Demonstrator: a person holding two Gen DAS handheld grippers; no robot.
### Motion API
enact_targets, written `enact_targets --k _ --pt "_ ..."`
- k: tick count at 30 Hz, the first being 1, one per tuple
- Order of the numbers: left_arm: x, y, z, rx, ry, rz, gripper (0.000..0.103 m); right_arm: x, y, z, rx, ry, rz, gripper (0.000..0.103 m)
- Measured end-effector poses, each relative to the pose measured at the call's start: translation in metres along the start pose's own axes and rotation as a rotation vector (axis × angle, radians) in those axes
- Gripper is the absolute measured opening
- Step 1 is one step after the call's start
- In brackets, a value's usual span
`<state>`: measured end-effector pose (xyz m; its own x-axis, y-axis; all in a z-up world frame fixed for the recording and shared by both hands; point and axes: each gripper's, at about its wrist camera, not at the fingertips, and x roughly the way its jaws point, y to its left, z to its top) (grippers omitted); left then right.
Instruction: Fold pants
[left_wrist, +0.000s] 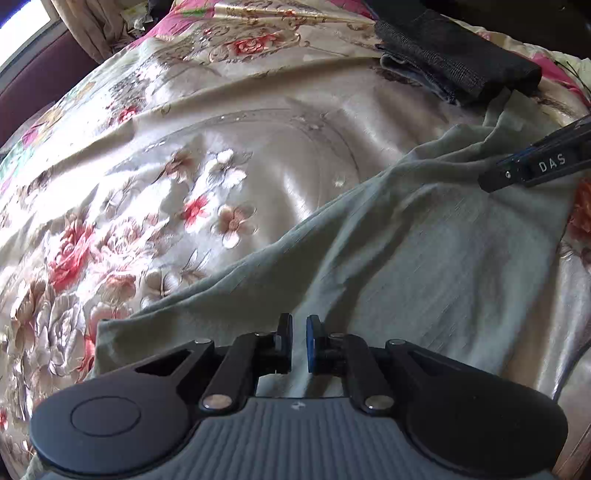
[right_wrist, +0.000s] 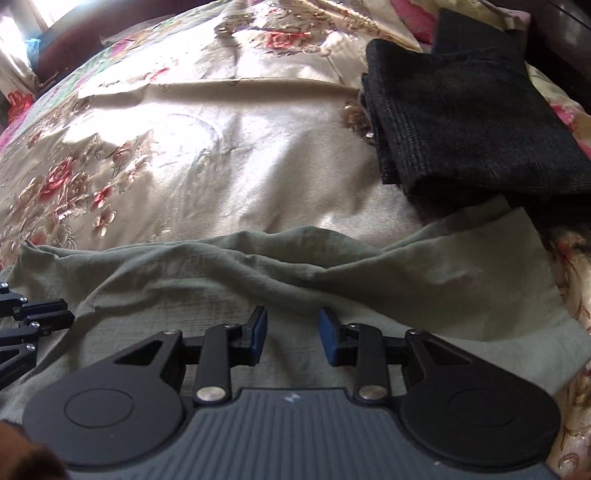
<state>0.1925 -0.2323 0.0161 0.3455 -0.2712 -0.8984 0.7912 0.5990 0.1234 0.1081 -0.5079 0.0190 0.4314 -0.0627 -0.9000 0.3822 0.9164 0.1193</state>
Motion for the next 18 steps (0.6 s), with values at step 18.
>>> enact_targets --k 18 --pt "0.006 -0.092 0.027 0.086 -0.028 -0.127 0.030 -0.070 -0.118 -0.071 0.524 -0.164 -0.028 0.033"
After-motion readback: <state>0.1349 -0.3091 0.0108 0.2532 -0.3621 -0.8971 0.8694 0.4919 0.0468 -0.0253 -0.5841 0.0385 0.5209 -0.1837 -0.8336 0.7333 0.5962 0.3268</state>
